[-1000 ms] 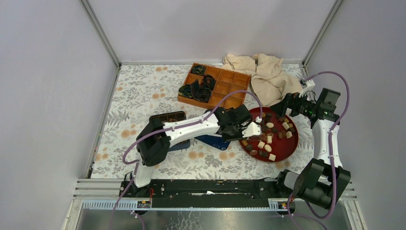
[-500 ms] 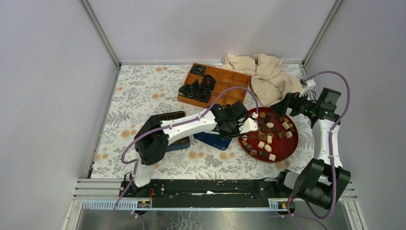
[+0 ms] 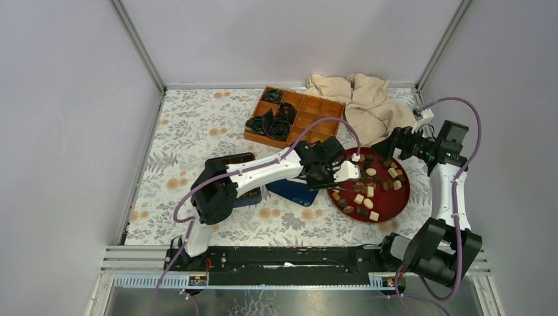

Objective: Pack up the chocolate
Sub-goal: Pick up the fake chocolate from the plate, then place the fake chocolate in the packing box.

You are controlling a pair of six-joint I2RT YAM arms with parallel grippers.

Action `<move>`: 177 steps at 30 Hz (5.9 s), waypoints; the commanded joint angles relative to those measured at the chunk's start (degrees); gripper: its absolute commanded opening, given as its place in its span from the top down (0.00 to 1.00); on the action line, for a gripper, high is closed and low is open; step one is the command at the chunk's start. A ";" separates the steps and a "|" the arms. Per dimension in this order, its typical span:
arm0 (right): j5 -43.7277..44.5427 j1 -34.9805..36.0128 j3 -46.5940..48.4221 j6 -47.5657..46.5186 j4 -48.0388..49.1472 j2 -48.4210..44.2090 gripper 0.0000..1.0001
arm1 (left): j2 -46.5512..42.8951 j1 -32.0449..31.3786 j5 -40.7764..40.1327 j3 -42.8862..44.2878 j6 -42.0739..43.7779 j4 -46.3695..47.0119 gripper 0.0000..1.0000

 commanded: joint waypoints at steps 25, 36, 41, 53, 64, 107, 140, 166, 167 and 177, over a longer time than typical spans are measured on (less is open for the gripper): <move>-3.13 -0.75 2.22 0.24 0.20 -0.65 0.00 | -9.14 0.98 1.37 -4.37 -8.49 9.09 1.00; -4.02 -1.01 2.05 0.33 0.49 -1.17 0.00 | -23.21 2.13 -1.19 -19.04 -18.05 18.26 1.00; -4.17 -1.01 1.87 0.33 0.74 -1.28 0.00 | -30.00 2.78 -1.31 -25.24 -22.64 21.24 1.00; -4.45 -1.05 1.43 0.41 1.24 -1.19 0.00 | -43.91 3.26 -5.21 -34.39 -34.91 20.80 1.00; -4.91 -1.09 1.08 0.68 1.78 -1.10 0.00 | -54.53 3.98 -13.81 -38.72 -45.40 12.57 1.00; -5.93 -1.06 0.82 1.12 2.19 -0.84 0.00 | -53.13 9.11 -27.45 -39.64 -63.86 -13.24 1.00; -5.96 -1.07 0.82 1.12 2.12 -1.01 0.00 | -48.70 12.52 -23.10 -39.01 -61.58 -12.31 0.56; -5.57 -1.09 0.65 0.94 2.13 -0.92 0.00 | -62.48 10.06 3.23 -44.54 -59.64 17.05 0.66; -5.55 -1.10 0.65 0.94 2.14 -0.86 0.00 | -61.88 9.17 3.03 -44.83 -59.87 19.25 0.66; -5.64 -1.10 0.73 0.68 1.90 -0.75 0.00 | -52.60 1.32 -0.11 -44.24 -60.58 28.54 0.67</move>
